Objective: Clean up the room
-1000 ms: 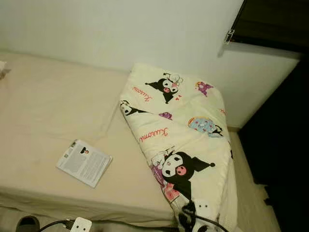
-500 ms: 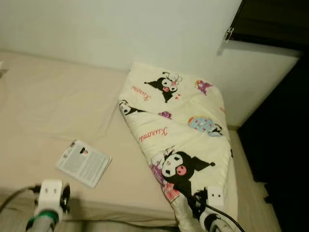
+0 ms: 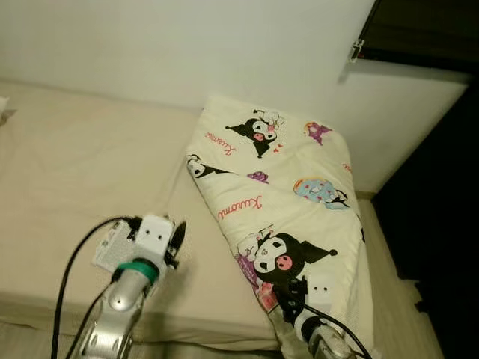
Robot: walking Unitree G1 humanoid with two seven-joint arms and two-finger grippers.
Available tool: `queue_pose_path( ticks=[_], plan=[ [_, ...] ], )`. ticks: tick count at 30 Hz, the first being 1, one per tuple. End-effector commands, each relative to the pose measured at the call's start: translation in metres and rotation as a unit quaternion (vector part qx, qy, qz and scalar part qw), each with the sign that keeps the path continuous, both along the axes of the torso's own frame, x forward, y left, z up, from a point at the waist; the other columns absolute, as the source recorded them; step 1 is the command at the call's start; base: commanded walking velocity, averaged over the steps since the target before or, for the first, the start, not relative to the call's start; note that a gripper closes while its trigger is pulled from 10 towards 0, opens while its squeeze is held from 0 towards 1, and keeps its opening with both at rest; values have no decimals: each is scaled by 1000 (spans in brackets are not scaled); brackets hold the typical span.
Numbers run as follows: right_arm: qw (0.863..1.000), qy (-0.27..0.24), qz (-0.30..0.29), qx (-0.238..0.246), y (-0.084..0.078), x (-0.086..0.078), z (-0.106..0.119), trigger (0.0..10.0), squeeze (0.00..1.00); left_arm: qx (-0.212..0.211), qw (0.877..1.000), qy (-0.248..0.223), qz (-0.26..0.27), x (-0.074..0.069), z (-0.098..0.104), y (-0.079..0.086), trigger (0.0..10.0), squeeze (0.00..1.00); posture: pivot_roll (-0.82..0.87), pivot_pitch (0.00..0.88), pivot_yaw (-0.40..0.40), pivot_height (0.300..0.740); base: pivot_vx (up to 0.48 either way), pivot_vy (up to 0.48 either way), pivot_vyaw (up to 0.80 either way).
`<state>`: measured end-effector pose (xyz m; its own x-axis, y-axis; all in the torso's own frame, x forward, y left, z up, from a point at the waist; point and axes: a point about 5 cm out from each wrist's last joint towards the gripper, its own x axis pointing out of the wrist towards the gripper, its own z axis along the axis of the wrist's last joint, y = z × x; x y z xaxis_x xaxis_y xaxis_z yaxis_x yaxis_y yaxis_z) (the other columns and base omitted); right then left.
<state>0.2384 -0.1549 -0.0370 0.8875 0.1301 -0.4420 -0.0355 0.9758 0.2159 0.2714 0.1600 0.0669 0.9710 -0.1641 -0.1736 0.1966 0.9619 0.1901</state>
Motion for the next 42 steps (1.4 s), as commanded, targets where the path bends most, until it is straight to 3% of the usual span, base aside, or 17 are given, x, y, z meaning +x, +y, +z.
queue_pose_path(
  ticks=[1, 2, 3, 6, 8, 10, 11, 12, 15, 21, 28, 31, 42],
  plan=[
    [999, 33, -18, -6, -7, -13, -11, 10000, 0, 4, 998, 55, 26, -12, -23, 8, 10000, 0, 99, 8, 13, 740, 0, 0, 0],
    [998, 63, -20, -16, -10, -22, -19, 10000, 0, 10, 994, 94, 46, -22, -41, 15, 10000, 0, 100, 9, 13, 740, 0, 0, 0],
    [998, 63, -20, -16, -10, -22, -19, 10000, 0, 10, 994, 94, 46, -22, -41, 15, 10000, 0, 100, 9, 13, 740, 0, 0, 0],
    [993, 113, -11, -32, -13, -39, -32, 10000, 0, 26, 984, 166, 65, -43, -69, 25, 10000, 0, 103, 10, 9, 740, 0, 0, 0],
    [992, 124, -6, -38, -12, -42, -34, 10000, 0, 37, 980, 184, 66, -49, -76, 28, 10000, 0, 103, 10, 9, 740, 0, 0, 0],
    [984, 167, 12, -56, -9, -54, -43, 10000, 0, 48, 965, 241, 90, -67, -98, 41, 10000, 0, 107, 8, 5, 740, 0, 0, 0],
    [984, 167, 12, -56, -9, -54, -43, 10000, 0, 48, 965, 241, 90, -67, -98, 41, 10000, 0, 107, 8, 5, 740, 0, 0, 0],
    [980, 184, 20, -68, -7, -57, -46, 10000, 0, 55, 956, 268, 102, -78, -109, 47, 10000, 0, 119, 4, -1, 740, 0, 0, 0],
    [982, 175, 16, -63, -5, -52, -44, 10000, 0, 55, 956, 269, 104, -81, -110, 47, 10000, 0, 119, 4, -1, 740, 0, 0, 0],
    [990, 134, -6, -33, -3, -31, -32, 10000, 0, 66, 965, 239, 89, -73, -103, 45, 10000, 0, 137, 8, -1, 740, 0, 0, 0],
    [992, 123, -12, -25, 0, -25, -28, 10000, 0, 61, 975, 200, 77, -62, -95, 42, 10000, 0, 137, 9, 4, 740, 0, 0, 0],
    [995, 101, -14, -17, 3, -18, -23, 10000, 0, 59, 979, 173, 94, -51, -89, 46, 10000, 0, 132, 13, 9, 740, 0, 0, 0],
    [996, 85, -21, -10, 1, -14, -19, 10000, 0, 33, 980, 144, 133, -35, -81, 54, 10000, 0, 130, 15, 12, 740, 0, 0, 0]
  ],
)
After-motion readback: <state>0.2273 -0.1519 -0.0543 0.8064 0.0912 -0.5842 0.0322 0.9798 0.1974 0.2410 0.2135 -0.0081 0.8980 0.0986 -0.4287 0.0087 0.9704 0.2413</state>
